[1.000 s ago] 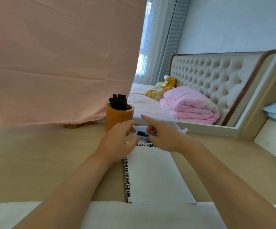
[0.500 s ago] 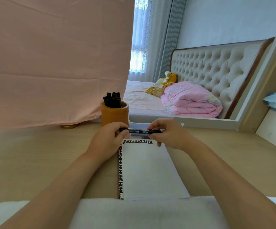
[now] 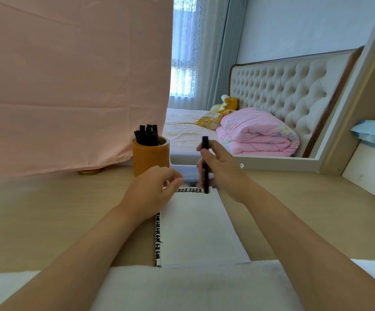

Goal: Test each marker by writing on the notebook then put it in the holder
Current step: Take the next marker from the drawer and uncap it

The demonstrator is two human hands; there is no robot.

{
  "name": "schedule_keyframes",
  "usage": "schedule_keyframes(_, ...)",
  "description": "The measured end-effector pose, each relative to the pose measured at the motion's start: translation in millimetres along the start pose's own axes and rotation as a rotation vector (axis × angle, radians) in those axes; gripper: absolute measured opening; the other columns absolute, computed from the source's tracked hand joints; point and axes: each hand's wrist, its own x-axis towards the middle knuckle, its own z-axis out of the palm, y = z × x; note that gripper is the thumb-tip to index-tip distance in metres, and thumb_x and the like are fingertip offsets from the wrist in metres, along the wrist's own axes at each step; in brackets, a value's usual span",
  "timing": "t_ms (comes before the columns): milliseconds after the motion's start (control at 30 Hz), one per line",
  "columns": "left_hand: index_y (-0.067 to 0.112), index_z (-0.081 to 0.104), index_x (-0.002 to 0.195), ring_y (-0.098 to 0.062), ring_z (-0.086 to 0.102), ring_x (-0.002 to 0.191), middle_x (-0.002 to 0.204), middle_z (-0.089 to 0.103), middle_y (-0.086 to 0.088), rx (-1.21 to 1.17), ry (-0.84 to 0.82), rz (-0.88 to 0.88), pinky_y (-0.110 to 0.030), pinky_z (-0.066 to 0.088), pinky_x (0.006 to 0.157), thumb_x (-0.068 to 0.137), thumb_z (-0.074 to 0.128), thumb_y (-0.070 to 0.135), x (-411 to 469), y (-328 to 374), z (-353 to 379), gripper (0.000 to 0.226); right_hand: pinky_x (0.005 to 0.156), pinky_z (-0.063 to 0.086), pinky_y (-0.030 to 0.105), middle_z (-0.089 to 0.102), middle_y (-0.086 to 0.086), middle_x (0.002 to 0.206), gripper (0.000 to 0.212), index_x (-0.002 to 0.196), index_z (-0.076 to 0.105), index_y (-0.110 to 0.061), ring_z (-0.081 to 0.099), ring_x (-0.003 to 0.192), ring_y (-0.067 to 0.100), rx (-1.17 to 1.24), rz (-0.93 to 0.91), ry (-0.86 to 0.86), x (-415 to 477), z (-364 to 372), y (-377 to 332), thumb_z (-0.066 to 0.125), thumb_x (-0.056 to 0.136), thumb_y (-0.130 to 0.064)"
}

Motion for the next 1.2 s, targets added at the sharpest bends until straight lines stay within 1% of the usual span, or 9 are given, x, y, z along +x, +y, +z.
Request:
schedule_keyframes(67,0.033,0.059,0.118,0.000,0.057,0.084,0.090,0.061,0.019,-0.017,0.079,-0.023,-0.025,0.052,0.068,0.096,0.053,0.040,0,-1,-2,0.023,0.052,0.051,0.031,0.045,0.006,0.069,0.020,0.119,0.056,-0.025,0.045,0.057,0.013,-0.175,-0.001,-0.058,0,1,2,0.040,0.107,-0.029)
schedule_keyframes(100,0.033,0.055,0.122,0.000,0.057,0.084,0.093,0.060,0.019,-0.027,0.114,-0.029,-0.023,0.052,0.067,0.096,0.055,0.038,1,-1,-2,0.027,0.053,0.045,0.026,0.046,0.001,0.068,0.021,0.118,0.057,-0.026,0.044,0.059,0.011,-0.284,0.004,-0.088,0,1,3,0.040,0.106,-0.030)
schedule_keyframes(233,0.031,0.047,0.137,-0.003,0.058,0.088,0.111,0.056,0.020,-0.017,0.130,0.017,-0.018,0.050,0.067,0.095,0.058,0.031,1,5,-4,0.043,0.067,0.043,0.034,0.059,-0.004,0.074,0.022,0.080,0.061,-0.027,0.054,0.070,0.016,-0.716,0.057,-0.217,-1,3,9,0.052,0.099,-0.035)
schedule_keyframes(367,0.030,0.059,0.127,0.000,0.052,0.090,0.109,0.057,0.019,0.132,0.012,0.150,-0.020,0.050,0.067,0.095,0.052,0.037,1,4,-4,0.033,0.072,0.052,0.041,0.064,-0.002,0.071,0.024,0.075,0.066,-0.022,0.057,0.065,0.014,-0.698,0.067,-0.269,-1,2,10,0.059,0.094,-0.033)
schedule_keyframes(633,0.028,0.067,0.115,-0.004,0.049,0.076,0.088,0.053,0.017,0.196,-0.045,0.142,-0.013,0.028,0.055,0.100,0.049,0.036,4,1,-6,0.025,0.068,0.042,0.024,0.058,-0.008,0.071,0.030,0.072,0.057,-0.039,0.052,0.068,0.011,-0.824,-0.047,-0.306,-1,0,11,0.051,0.102,-0.033)
schedule_keyframes(767,0.029,0.067,0.112,-0.006,0.052,0.077,0.088,0.057,0.014,0.158,-0.086,0.046,-0.016,0.031,0.058,0.100,0.049,0.034,7,4,-9,0.023,0.063,0.038,0.024,0.058,-0.013,0.072,0.025,0.079,0.061,-0.033,0.052,0.067,0.008,-0.941,-0.262,-0.244,1,2,18,0.052,0.102,-0.031)
schedule_keyframes(900,0.032,0.068,0.086,-0.003,0.054,0.070,0.073,0.061,0.009,-0.085,-0.166,-0.116,-0.018,0.033,0.056,0.100,0.050,0.035,8,3,-11,0.023,0.058,0.032,0.020,0.063,-0.008,0.077,0.017,0.102,0.073,-0.024,0.056,0.067,0.011,-1.153,-0.590,-0.091,2,1,22,0.058,0.099,-0.030)
schedule_keyframes(967,0.030,0.071,0.092,-0.003,0.056,0.073,0.075,0.064,0.008,-0.165,-0.160,-0.121,-0.018,0.039,0.058,0.099,0.054,0.032,9,1,-13,0.019,0.057,0.030,0.020,0.064,-0.008,0.077,0.016,0.102,0.073,-0.026,0.055,0.066,0.011,-1.196,-0.653,-0.042,1,0,19,0.058,0.098,-0.031)
schedule_keyframes(1200,0.026,0.069,0.112,-0.004,0.052,0.080,0.089,0.061,0.011,0.141,-0.128,0.137,-0.027,0.046,0.064,0.098,0.052,0.036,9,-8,-16,0.025,0.062,0.041,0.033,0.054,-0.006,0.063,0.034,0.065,0.056,-0.032,0.047,0.061,0.012,-0.817,-0.140,-0.260,-2,6,10,0.053,0.099,-0.036)
